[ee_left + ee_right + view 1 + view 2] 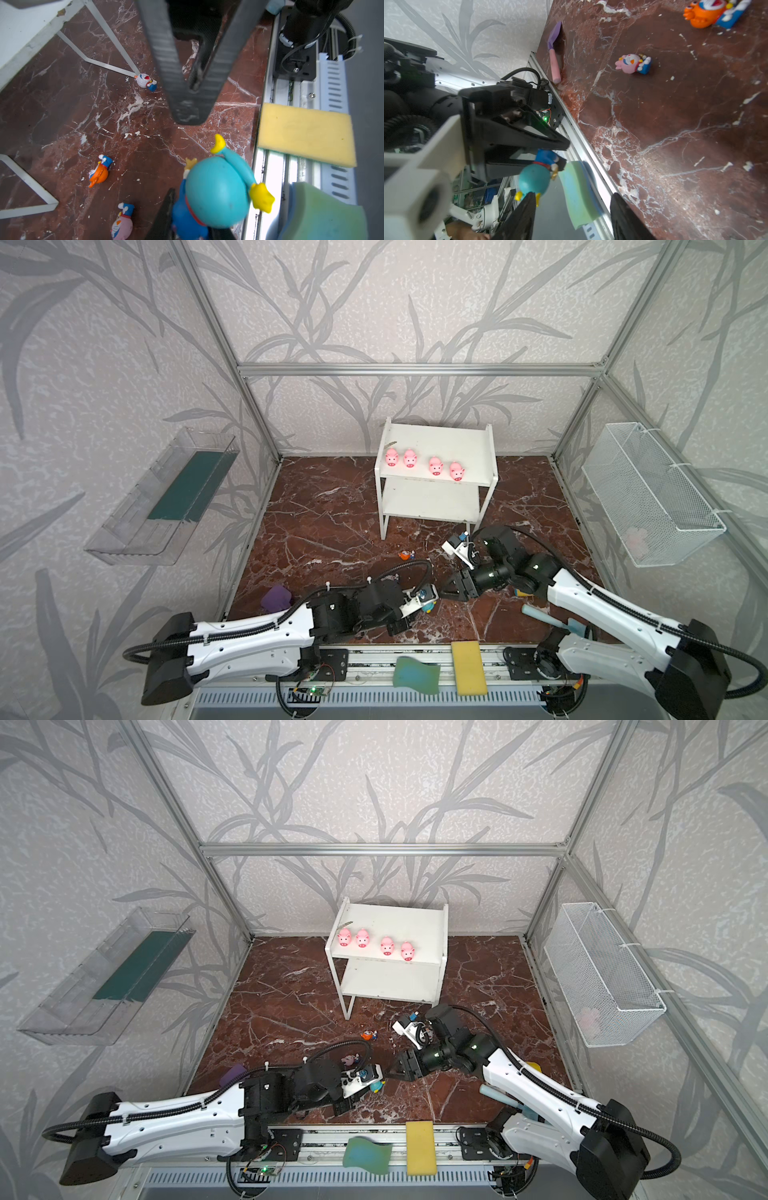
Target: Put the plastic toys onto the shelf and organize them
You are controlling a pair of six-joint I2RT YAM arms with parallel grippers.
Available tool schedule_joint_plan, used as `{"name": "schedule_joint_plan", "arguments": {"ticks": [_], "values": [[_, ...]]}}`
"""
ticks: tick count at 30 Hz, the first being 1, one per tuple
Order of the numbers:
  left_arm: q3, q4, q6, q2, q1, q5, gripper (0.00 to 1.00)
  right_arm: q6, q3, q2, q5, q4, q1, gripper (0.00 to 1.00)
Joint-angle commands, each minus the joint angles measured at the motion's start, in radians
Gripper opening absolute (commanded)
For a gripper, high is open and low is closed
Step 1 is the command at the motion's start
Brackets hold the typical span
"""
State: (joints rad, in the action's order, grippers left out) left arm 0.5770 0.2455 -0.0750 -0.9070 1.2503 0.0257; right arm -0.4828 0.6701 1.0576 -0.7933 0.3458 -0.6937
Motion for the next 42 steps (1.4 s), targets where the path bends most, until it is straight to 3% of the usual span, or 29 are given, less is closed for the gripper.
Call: {"name": "schedule_joint_plan", "arguments": {"ticks": [1,7,12,23,35,42], "values": [[-0.029,-0.053,0.128,0.031,0.003,-0.037,0.16,0.014,-0.063,-0.064,0.067,-0.103,0.001,0.60],[-0.051,-0.105,0.208,0.030,0.001,-0.086,0.16,0.155,-0.210,-0.264,0.141,-0.267,-0.042,0.63],[-0.045,-0.101,0.234,0.029,-0.018,-0.160,0.16,0.283,-0.297,-0.386,0.267,-0.414,-0.173,0.67],[-0.062,-0.150,0.312,0.053,-0.149,-0.467,0.17,0.452,-0.269,-0.292,0.282,-0.567,-0.368,0.69],[-0.072,-0.173,0.314,0.060,-0.171,-0.545,0.17,0.483,-0.224,-0.214,0.299,-0.614,-0.379,0.62],[-0.073,-0.175,0.309,0.054,-0.170,-0.536,0.17,0.480,-0.216,-0.207,0.313,-0.617,-0.378,0.47]]}}
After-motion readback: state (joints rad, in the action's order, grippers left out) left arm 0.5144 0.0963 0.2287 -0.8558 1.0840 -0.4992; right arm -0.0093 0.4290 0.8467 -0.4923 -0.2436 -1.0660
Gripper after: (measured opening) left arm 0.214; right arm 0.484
